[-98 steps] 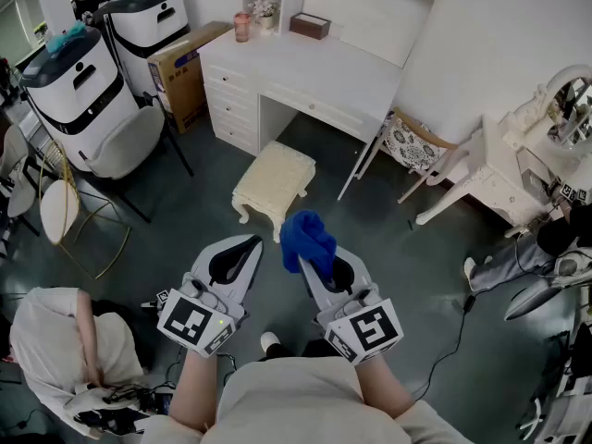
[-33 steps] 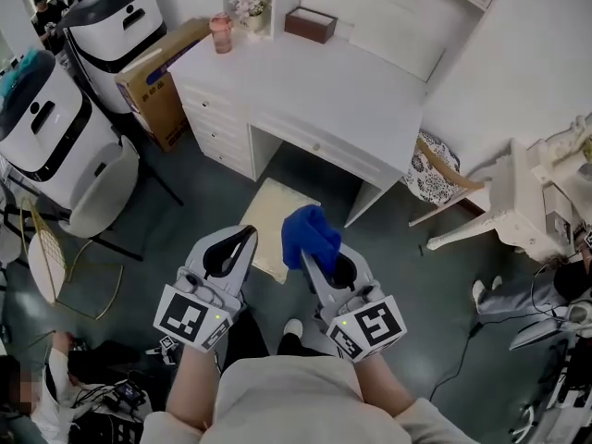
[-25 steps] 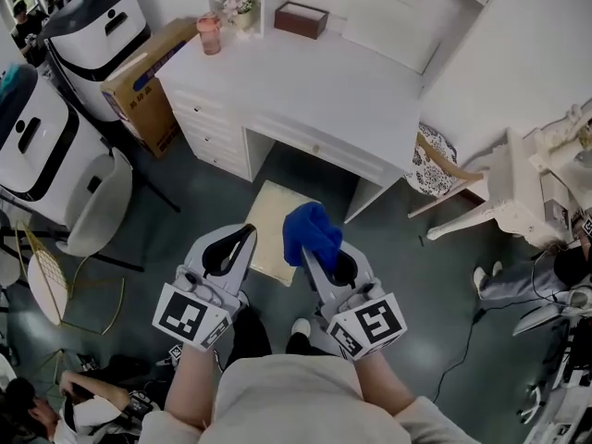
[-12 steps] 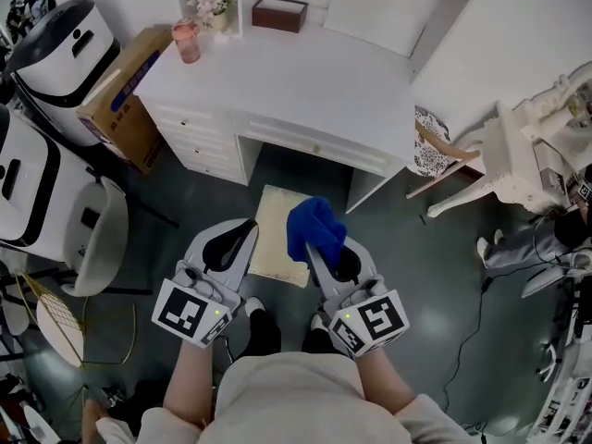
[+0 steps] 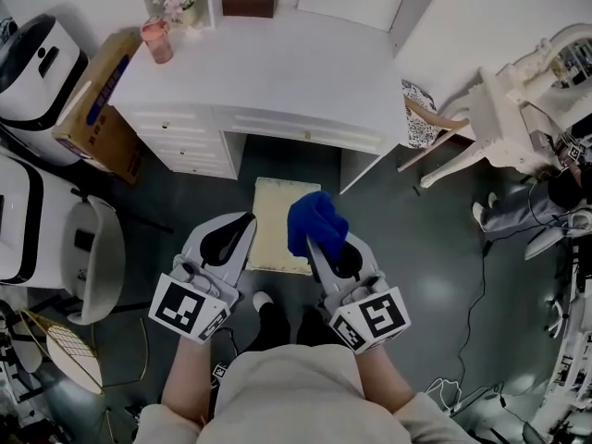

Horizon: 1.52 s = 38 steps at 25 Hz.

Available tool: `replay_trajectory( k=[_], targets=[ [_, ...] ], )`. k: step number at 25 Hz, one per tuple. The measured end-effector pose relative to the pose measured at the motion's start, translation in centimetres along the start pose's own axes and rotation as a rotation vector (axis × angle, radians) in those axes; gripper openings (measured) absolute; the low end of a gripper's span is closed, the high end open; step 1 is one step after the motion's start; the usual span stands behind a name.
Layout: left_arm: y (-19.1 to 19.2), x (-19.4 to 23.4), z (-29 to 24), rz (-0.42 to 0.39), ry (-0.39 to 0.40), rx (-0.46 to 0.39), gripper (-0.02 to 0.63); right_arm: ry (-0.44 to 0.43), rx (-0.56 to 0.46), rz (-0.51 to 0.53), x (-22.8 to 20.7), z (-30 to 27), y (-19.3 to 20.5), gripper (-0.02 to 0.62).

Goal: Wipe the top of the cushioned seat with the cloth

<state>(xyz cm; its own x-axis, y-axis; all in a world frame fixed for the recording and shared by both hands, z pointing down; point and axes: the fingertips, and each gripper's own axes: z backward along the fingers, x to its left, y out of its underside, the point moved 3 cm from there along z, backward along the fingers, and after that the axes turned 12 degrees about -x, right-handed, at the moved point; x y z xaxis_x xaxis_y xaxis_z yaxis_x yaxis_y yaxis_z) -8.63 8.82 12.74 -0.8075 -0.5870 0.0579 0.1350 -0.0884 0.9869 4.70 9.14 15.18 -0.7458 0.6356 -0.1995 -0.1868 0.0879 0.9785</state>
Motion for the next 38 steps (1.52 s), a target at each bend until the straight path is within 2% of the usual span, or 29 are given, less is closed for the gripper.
replay_trajectory(
  k=[13,22,31,38],
  targets=[
    [1.8,1.7,-0.7,0.035,0.037,0.021,0.000,0.051,0.026,-0.014,-0.8,-1.2,1.9,0.071],
    [4.2,4.8,-2.9,0.057,0.038,0.051,0.000,0.064,0.057,-0.022,-2.8,-4.6,4.0,0.071],
    [6.8,9.5,-6.0,0.062,0.023,0.085,0.000,0.048,0.119,-0.044,-5.8,-10.3,7.2,0.071],
    [10.6,13.0,-6.8,0.098,-0.018,0.133,0.000,0.040,0.196,-0.069,-8.0,-14.4,11.8,0.071]
  ],
)
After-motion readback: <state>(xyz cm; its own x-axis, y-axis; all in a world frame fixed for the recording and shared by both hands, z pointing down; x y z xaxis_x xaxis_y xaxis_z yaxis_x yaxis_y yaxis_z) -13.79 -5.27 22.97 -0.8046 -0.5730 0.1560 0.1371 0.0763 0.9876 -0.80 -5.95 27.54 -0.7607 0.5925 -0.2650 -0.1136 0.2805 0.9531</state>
